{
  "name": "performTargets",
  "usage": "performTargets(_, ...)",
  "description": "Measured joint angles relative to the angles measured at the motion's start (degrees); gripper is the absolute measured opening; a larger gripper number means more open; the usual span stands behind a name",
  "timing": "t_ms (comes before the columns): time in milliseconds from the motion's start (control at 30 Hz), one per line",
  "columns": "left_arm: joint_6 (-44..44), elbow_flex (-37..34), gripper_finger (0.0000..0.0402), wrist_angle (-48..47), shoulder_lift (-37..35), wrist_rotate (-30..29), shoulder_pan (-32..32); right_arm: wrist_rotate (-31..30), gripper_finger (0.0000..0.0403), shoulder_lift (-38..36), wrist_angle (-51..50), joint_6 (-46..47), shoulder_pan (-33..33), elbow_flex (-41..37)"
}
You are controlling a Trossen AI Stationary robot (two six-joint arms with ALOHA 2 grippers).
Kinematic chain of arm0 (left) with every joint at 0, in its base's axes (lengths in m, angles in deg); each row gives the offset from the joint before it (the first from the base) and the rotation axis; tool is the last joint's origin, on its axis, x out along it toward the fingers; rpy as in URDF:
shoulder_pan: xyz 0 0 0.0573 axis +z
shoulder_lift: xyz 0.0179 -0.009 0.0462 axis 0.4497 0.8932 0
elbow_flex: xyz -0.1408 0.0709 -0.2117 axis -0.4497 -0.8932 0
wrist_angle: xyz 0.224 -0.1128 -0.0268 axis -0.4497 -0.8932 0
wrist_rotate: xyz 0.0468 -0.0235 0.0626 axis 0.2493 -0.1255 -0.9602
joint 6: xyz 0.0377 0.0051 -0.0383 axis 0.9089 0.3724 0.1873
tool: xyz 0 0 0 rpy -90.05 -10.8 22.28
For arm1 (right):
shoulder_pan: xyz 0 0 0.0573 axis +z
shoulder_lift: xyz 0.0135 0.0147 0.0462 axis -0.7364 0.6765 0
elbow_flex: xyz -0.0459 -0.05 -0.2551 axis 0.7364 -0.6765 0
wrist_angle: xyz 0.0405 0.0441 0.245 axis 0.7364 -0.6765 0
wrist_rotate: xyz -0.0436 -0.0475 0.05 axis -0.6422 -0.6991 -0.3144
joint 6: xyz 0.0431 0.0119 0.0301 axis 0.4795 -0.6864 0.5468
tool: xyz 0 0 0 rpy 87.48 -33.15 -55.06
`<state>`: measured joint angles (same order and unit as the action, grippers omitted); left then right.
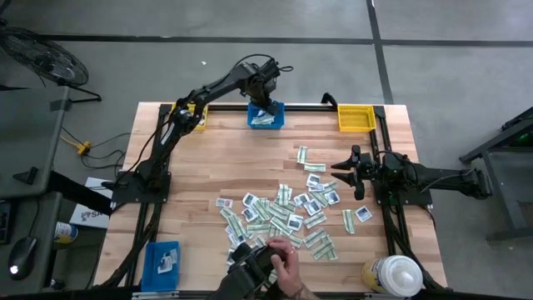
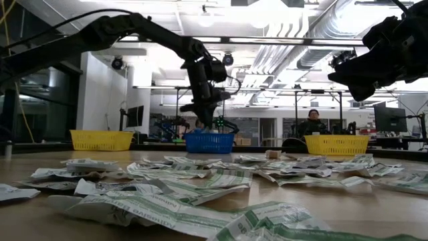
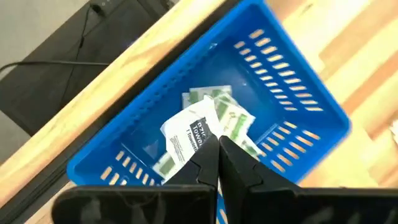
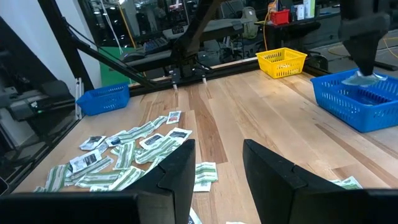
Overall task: Pick & Place First Aid Supplies
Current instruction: Put the gray towelette pack into the left yellow bin
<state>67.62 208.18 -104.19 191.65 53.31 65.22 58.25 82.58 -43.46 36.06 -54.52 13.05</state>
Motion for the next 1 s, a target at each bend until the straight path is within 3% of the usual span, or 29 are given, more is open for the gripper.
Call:
performTargets(133,1.41,0.00,0.0000,-2.31,-2.03,-0.68,-0.36,0.00,0.0129,0.00,0.00,0.00,0.02,0.00)
performTargets(633,4.03,-0.06,0.0000,-17.98,-7.39,-12.13,2.12,0.01,0.0129,0.00,0.01,0.00,0.00,0.01)
performTargets(1000,2.25,-1.89,0.0000,-21.85,-8.41,-14.04,6.06,0.02,0.0129,0.00,0.00,0.00,0.02,0.02)
